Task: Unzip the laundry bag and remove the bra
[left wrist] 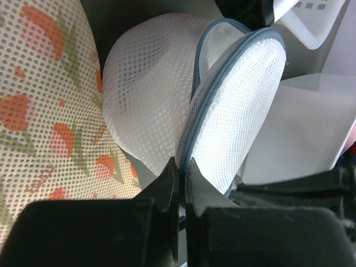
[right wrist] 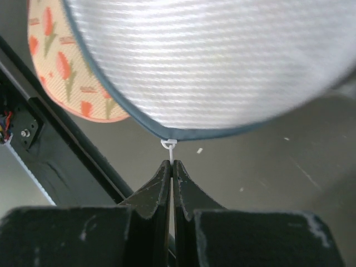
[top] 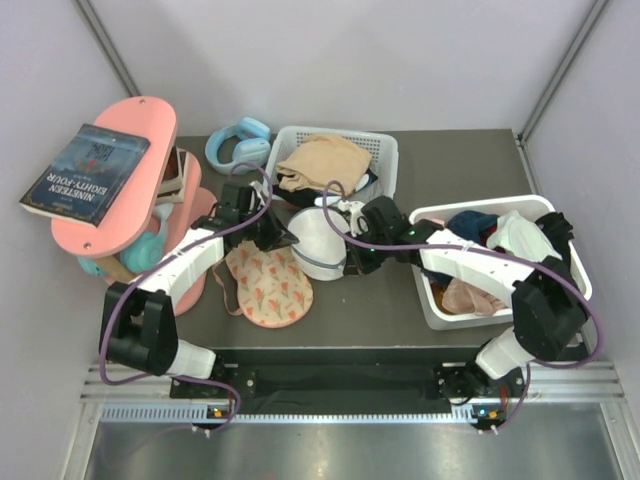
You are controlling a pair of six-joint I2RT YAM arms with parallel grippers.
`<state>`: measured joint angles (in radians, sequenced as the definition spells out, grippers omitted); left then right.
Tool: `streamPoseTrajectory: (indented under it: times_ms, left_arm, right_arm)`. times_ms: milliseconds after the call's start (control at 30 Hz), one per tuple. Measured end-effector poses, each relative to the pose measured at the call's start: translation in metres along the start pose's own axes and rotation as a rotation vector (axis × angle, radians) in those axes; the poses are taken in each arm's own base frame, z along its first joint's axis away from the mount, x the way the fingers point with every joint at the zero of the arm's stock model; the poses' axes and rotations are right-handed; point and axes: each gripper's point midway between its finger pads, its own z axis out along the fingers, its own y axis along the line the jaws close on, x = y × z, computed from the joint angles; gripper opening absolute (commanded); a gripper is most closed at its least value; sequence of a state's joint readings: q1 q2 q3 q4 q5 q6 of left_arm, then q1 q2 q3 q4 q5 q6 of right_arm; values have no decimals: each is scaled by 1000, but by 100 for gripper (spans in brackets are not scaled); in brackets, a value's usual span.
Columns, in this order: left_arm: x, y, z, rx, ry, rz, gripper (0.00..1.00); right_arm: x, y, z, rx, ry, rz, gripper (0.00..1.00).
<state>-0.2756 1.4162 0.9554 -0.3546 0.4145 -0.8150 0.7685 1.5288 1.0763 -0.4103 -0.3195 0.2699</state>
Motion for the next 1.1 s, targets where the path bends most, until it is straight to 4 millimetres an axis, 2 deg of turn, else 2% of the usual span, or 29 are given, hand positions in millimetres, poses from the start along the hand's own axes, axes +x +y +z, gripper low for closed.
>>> streamPoseTrajectory:
  times_ms: [100, 300, 533, 767, 1100]
  left_arm:
    - [1, 4, -1, -10, 5, 14, 0]
    - [1, -1, -8, 9, -3, 45, 0]
    - [-5, -5, -19, 21, -44, 100, 0]
    - [-2, -2, -25, 12, -42, 153, 0]
    - [8, -7, -35, 72, -10, 270, 0]
  right_arm:
    - [2, -22, -7, 35, -7, 37, 0]
    - [-12, -53, -19, 75, -51, 88, 0]
    - [-38, -61, -16, 91, -67, 68, 0]
    - [-36, -70, -7, 112, -36, 62, 0]
    - [-55, -82, 3, 144, -36, 31, 0]
